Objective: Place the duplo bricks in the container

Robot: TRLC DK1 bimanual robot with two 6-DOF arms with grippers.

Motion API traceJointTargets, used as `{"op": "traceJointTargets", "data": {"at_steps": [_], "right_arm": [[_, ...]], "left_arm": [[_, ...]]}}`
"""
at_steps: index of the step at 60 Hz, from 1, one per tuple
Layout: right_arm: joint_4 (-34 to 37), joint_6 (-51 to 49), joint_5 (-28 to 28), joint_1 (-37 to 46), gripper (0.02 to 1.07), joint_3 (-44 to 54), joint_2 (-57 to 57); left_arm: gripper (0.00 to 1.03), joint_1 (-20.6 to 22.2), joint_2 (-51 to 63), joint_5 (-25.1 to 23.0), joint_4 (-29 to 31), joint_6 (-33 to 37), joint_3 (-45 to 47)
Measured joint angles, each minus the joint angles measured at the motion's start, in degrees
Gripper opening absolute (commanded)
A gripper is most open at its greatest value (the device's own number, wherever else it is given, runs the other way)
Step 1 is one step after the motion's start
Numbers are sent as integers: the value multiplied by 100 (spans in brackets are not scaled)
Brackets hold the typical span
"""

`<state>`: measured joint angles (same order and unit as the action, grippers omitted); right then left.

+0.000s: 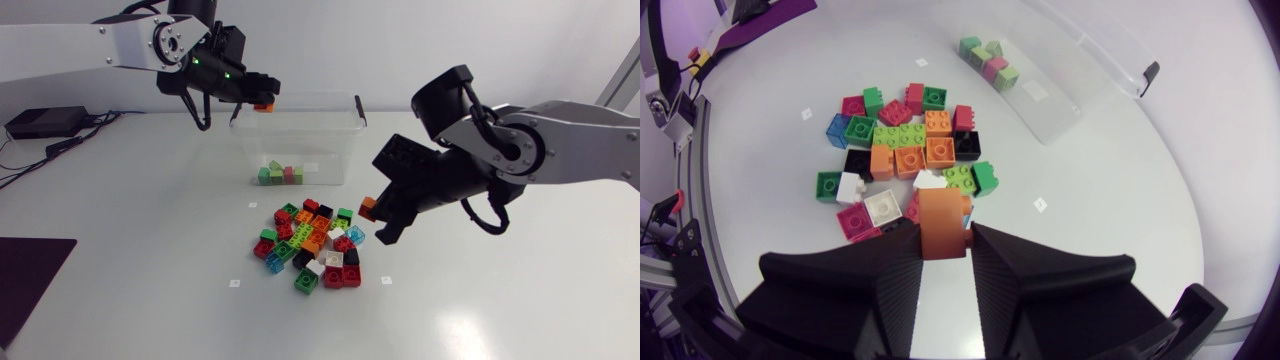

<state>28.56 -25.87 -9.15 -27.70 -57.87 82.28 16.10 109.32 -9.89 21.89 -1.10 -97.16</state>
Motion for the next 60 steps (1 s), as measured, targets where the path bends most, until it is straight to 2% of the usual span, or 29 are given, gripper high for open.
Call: {"op": "traceJointTargets", "data": {"at_steps": [2,3,6,7,9,11,13,15,19,25,34,47,60], "right_arm": [[0,39,0,0,22,-98,0],[-2,44,0,0,22,-140,0],[-2,122,0,-2,22,-352,2],[-2,144,0,-2,22,-400,2],[-4,190,17,-13,22,-516,13],[-4,229,28,-33,22,-647,37],[-4,260,39,-44,22,-758,74],[-4,299,39,-61,22,-870,127],[-15,361,42,-74,22,-1062,254],[-48,448,66,-74,22,-1355,487],[-267,649,90,-68,22,-1770,831],[-483,837,149,55,22,-2463,1340],[-800,1036,149,199,22,-2876,1869]], "left_arm": [[37,-9,50,125,-107,-35,-37],[44,-9,66,151,-151,-44,-44],[51,-28,114,297,-354,-48,-50],[59,-33,120,315,-387,-50,-50],[62,-35,133,402,-461,-57,-50],[75,-42,133,446,-557,-63,-50],[83,-42,133,470,-664,-66,-48],[85,-42,133,487,-804,-66,-35],[95,-42,118,487,-960,-63,4],[97,-28,-77,614,-1346,-39,376],[96,2,-664,656,-1403,50,905],[96,166,-1781,457,-994,616,1882],[96,391,-2192,282,-713,1185,2887]]}}
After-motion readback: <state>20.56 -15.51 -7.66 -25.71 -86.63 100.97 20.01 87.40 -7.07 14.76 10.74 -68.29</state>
